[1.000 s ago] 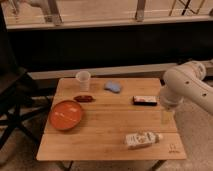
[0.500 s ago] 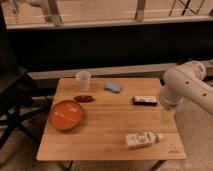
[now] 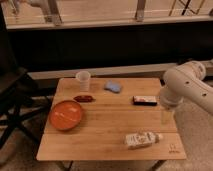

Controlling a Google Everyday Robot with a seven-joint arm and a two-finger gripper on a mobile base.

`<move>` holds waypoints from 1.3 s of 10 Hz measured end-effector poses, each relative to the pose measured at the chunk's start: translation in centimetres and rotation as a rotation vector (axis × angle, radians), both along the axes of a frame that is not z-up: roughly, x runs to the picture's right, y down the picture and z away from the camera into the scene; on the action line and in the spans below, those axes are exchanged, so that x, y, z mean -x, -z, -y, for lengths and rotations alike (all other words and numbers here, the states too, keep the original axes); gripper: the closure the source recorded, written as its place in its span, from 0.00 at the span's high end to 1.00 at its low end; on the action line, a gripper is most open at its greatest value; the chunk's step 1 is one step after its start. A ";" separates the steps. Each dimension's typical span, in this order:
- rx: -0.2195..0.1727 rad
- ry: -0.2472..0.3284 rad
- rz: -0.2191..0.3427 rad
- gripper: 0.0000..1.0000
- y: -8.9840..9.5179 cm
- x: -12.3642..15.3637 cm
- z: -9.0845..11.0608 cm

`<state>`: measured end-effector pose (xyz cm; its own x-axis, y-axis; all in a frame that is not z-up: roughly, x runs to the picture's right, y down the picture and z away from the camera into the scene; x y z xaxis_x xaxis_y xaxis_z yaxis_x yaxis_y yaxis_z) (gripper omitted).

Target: Drag the ceramic bowl in a circle

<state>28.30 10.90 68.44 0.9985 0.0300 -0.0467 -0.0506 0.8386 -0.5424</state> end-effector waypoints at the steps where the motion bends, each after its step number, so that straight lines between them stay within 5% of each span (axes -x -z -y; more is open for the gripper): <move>1: 0.000 0.000 0.000 0.80 0.0 0.0 0.0; 8: -0.001 0.018 0.006 0.80 0.0 0.5 0.1; 13: -0.006 0.131 0.064 0.80 -0.6 6.9 0.9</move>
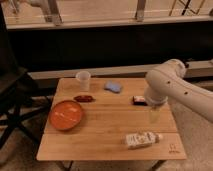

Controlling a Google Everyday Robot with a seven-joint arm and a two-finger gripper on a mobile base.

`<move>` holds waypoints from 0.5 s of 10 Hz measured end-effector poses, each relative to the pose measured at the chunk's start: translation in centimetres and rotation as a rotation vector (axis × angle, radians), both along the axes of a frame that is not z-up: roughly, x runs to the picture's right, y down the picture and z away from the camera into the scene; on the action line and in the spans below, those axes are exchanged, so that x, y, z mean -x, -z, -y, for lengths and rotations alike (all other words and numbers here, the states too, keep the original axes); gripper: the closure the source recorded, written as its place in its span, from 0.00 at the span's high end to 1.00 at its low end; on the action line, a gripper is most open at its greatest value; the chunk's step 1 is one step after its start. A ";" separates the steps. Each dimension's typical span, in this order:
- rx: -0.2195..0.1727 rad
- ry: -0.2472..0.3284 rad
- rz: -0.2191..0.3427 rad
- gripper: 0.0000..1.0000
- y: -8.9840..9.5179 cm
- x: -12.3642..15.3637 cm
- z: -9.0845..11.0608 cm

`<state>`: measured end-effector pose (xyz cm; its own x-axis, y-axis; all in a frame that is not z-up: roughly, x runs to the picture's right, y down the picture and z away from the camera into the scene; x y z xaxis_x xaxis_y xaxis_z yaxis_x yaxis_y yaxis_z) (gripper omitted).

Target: Drag the ceramic bowl in a circle

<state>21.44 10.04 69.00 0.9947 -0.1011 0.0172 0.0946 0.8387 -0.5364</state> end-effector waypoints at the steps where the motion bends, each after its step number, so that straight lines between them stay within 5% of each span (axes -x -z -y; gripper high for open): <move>1: -0.001 0.013 0.007 0.80 -0.1 0.1 0.1; 5: -0.005 0.078 0.047 0.80 -0.3 2.4 0.1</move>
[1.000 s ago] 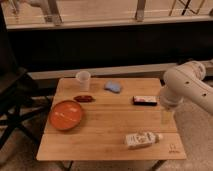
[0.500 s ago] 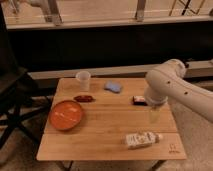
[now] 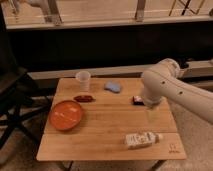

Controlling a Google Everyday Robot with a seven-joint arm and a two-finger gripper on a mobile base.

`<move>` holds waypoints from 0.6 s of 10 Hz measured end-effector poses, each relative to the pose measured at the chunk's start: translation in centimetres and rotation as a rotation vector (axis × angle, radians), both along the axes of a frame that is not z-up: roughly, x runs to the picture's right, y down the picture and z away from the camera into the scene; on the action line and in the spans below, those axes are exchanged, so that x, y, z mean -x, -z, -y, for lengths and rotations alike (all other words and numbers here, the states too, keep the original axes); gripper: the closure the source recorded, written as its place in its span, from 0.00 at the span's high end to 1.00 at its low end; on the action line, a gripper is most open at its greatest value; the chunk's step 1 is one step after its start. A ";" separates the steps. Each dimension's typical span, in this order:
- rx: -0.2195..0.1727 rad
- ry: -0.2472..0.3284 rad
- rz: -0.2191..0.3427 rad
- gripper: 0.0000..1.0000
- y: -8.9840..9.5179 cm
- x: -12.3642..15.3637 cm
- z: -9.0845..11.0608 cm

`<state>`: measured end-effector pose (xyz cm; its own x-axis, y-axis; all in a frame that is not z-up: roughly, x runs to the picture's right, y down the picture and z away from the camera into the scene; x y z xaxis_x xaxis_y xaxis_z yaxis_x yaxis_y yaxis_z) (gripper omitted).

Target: Drag the ceramic bowl in a circle

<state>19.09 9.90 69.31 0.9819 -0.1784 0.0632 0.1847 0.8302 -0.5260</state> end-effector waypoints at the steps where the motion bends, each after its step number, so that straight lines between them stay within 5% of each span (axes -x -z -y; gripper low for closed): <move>1: -0.002 0.020 0.012 0.80 -0.1 1.7 0.1; 6: -0.014 0.110 0.069 0.80 -0.7 4.8 0.3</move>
<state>14.26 9.59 70.03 0.9499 -0.2859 0.1266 0.3102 0.8100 -0.4977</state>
